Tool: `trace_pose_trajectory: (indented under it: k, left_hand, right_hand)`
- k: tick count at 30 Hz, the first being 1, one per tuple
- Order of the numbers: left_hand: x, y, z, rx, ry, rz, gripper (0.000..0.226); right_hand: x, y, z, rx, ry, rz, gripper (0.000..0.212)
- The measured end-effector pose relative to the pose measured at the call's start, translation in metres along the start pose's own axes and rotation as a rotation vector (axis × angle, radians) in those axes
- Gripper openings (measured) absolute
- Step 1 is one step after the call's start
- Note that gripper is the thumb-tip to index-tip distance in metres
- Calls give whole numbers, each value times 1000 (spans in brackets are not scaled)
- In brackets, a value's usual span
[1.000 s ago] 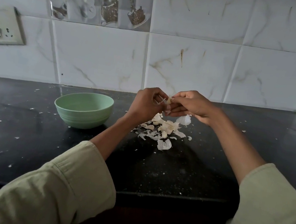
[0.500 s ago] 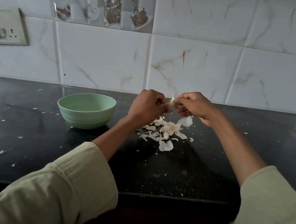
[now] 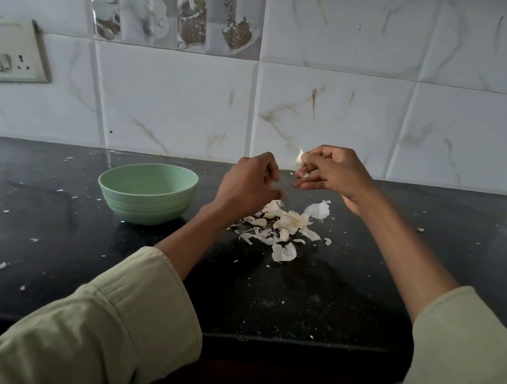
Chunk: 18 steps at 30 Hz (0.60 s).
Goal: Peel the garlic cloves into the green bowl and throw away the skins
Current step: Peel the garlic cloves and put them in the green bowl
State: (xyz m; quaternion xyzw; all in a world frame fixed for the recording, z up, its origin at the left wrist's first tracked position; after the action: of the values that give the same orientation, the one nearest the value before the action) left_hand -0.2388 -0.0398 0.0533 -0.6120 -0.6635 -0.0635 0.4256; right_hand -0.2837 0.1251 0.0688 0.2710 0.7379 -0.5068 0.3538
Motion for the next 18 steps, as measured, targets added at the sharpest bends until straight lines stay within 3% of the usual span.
trace_pose_trajectory:
  k: [3,6,9,14,18]
  left_hand:
    - [-3,-3,-2,7,-16,-3,41]
    - [-4,-5,4,-28,-47,21,31]
    - [-1,-3,6,-50,5,44,17]
    - [5,-1,1,-108,275,-4,24]
    - [7,0,-3,-90,313,7,32]
  right_hand:
    - [-2,2,8,-69,-18,15,19]
    - [0,5,19,-170,48,21,22]
    - [2,3,16,-146,73,5,20]
    - [6,1,11,-103,58,8,14]
    - [6,5,19,-155,29,36,18]
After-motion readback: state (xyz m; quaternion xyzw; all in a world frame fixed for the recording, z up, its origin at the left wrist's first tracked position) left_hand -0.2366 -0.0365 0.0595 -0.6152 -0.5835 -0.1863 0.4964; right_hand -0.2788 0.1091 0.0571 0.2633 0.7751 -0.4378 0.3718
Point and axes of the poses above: each hand's wrist, its own y-axis away from the middle knuckle, its own z-axis out of the palm, x = y × z, the point moved 10 cm from there along -y, towards the middle knuckle, and after that the axes turned 15 degrees about -z, right-handed, at the moved point
